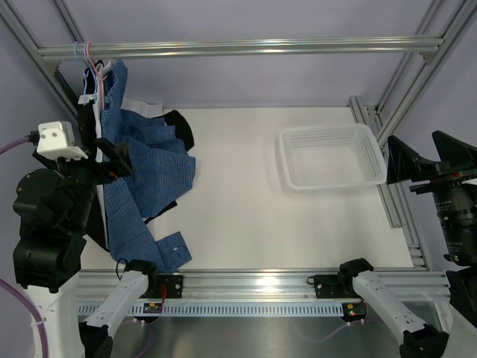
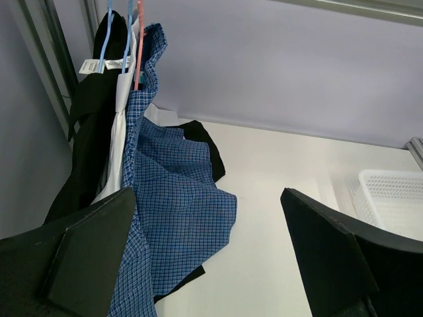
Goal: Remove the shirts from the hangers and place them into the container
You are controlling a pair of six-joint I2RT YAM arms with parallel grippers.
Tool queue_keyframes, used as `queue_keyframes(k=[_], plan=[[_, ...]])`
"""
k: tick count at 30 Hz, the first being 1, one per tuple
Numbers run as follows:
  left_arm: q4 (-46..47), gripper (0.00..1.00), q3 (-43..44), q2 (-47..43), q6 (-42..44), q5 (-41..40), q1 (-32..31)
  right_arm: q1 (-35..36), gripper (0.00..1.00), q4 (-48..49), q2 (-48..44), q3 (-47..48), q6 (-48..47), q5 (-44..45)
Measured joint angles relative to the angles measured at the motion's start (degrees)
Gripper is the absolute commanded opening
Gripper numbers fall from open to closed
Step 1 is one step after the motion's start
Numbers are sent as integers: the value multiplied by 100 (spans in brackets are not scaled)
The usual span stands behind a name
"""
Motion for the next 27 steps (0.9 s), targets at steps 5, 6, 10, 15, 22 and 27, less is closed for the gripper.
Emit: queue_keyframes(k=[5,6,10,15,22,27], plan=[[50,99,2,411,-96,37,0,0,100,44,-33,-173,59,-83],[55,99,7,560,-125,24,0,0,99,48,-33,-223,83,-138],[28,99,96,1447,-179,-291,0,0,99,39,46,-380,181,-369],[7,99,273,2634,-186,-466,334,0,100,-11,245,-632,313,-717],[-127,99,549,3259,-195,-468,833,0,100,-129,330,-1038,455,-1008],[-116,99,671,3211,-190,-428,833,0,100,-151,271,-1141,450,-1040]])
